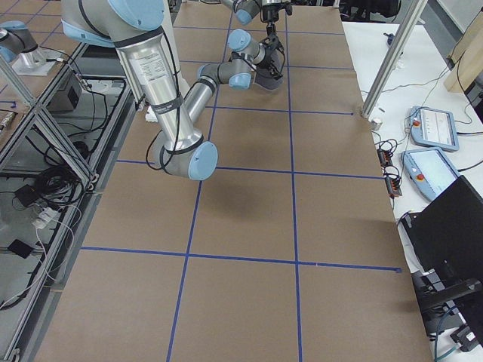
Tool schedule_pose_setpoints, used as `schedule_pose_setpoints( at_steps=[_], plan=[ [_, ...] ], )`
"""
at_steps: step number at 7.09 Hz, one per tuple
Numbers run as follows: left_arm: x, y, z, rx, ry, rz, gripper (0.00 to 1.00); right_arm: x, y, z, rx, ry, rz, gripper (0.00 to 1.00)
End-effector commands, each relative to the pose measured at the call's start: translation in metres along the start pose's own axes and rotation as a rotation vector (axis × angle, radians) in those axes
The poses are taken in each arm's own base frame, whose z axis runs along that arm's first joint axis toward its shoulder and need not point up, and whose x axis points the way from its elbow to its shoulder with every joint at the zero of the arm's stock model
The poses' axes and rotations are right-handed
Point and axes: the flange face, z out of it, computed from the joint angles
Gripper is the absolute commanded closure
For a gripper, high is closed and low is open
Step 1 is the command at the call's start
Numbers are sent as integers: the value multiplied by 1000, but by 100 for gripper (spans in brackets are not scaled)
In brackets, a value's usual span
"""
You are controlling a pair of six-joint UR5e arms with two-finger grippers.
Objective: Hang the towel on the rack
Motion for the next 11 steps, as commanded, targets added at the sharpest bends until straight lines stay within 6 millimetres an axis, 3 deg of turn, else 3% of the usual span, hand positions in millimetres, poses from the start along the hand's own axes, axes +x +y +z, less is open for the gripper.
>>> schedule_pose_setpoints(
  at_steps=[1, 2, 3, 5, 7, 9, 10, 11],
  plan=[
    [-8, 4, -5, -3, -5, -9, 100, 96, -42, -14, -228, 204, 137, 0],
    [-17, 12, -11, -10, -14, -13, 100, 147, -63, -23, -309, 278, 209, 0],
    [-30, 17, -25, -4, -31, -16, 100, 190, -73, -24, -383, 314, 113, 0],
    [-60, 16, -61, -34, -52, 5, 100, 286, -81, -46, -475, 367, -32, 0],
    [-104, 22, -95, -58, -91, 69, 100, 365, -81, -65, -547, 364, -138, 0],
    [-155, 35, -134, -62, -122, 131, 100, 416, -84, -84, -579, 381, -189, 0],
    [-172, 38, -147, -60, -141, 147, 100, 440, -84, -92, -595, 368, -188, 0],
    [-198, 51, -162, -60, -171, 180, 100, 474, -87, -108, -619, 326, -229, 0]
  ],
)
